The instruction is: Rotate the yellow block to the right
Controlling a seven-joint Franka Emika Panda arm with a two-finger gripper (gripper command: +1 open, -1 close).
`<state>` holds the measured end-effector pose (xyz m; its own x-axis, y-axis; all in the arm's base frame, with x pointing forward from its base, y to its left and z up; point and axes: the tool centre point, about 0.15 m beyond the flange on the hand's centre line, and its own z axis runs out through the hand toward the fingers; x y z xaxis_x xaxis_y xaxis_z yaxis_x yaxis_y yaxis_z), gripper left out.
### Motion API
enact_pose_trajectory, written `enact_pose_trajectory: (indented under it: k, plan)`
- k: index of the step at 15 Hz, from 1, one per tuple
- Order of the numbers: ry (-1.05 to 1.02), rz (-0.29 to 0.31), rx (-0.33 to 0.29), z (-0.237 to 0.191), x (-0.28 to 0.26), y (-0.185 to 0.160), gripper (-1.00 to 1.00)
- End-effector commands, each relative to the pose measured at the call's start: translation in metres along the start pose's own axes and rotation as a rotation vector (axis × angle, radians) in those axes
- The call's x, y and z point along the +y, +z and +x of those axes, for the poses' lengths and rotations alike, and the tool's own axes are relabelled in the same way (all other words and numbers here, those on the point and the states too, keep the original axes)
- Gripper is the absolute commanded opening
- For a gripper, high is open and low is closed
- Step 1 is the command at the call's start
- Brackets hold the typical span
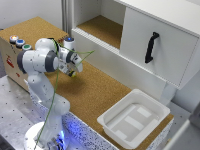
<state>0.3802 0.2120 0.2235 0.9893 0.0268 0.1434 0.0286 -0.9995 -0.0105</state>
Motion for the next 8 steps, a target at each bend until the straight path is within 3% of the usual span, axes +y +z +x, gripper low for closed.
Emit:
enact_pose_trajectory:
  k: [1, 5, 8]
  plan:
    - [0.058, -0.076, -0.042, 0.012, -0.003, -0.022, -1.0]
    - [0.074, -0.058, -0.043, 0.011, 0.006, -0.039, -1.0]
    - [0.188, -0.049, -0.099, 0.009, 0.024, -0.042, -1.0]
